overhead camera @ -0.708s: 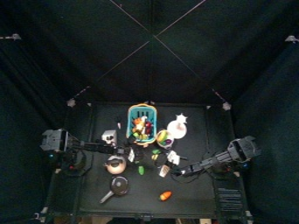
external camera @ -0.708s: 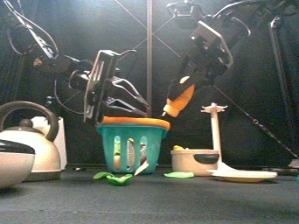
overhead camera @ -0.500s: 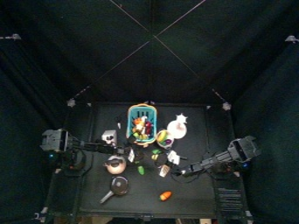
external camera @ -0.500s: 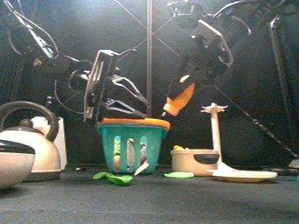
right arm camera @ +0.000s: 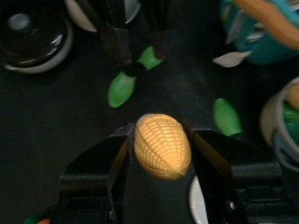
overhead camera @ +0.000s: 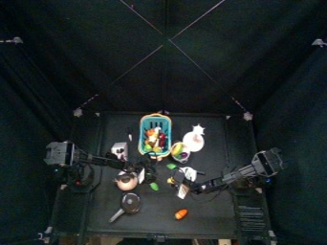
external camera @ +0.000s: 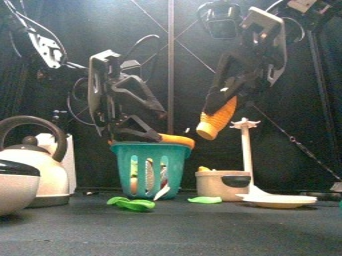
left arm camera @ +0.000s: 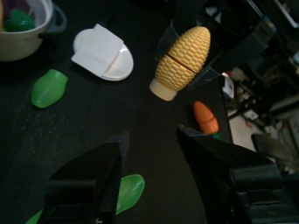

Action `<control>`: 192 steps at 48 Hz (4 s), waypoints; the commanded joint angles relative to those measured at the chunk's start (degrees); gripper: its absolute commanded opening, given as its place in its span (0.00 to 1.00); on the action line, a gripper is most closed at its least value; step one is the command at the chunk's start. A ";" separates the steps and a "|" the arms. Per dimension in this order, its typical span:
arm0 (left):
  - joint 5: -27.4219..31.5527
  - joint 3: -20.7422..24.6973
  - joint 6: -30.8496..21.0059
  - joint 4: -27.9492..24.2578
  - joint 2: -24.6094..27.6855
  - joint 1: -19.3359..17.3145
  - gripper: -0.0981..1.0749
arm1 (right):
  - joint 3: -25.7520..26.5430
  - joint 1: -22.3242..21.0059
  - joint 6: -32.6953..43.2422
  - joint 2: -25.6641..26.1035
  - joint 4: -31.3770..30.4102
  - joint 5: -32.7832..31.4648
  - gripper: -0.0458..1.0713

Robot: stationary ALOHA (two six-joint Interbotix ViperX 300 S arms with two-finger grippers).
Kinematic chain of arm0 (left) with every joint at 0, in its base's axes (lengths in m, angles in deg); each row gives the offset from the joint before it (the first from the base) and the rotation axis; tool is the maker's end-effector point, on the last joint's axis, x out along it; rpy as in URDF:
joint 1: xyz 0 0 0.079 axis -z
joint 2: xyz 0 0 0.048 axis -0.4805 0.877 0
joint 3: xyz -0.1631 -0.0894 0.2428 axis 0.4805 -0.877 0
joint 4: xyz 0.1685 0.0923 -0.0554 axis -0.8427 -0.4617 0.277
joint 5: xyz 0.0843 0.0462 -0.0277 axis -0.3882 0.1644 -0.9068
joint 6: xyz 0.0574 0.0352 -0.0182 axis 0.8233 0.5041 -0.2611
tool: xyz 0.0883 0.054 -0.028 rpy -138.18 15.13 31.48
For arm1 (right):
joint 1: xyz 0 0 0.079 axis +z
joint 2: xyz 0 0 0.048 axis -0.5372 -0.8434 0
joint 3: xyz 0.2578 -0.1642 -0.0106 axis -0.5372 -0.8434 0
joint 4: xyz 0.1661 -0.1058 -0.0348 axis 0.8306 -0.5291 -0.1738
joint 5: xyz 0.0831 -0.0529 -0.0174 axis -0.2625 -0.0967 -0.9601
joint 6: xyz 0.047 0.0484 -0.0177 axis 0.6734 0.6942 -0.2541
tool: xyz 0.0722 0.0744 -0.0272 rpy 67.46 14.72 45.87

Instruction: Place corn onto table for cut

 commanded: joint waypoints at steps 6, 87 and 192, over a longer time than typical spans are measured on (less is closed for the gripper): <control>-0.62 1.23 0.00 -9.05 -2.20 1.49 0.82 | -2.02 -5.36 0.09 1.76 5.36 16.44 0.56; -0.18 -0.44 0.00 -14.77 -3.60 3.43 0.82 | -0.97 -23.82 12.04 -16.08 -8.26 49.31 0.80; 1.32 -1.58 -0.09 -13.89 -3.25 3.08 0.82 | -15.03 1.93 12.48 0.35 20.74 15.82 0.38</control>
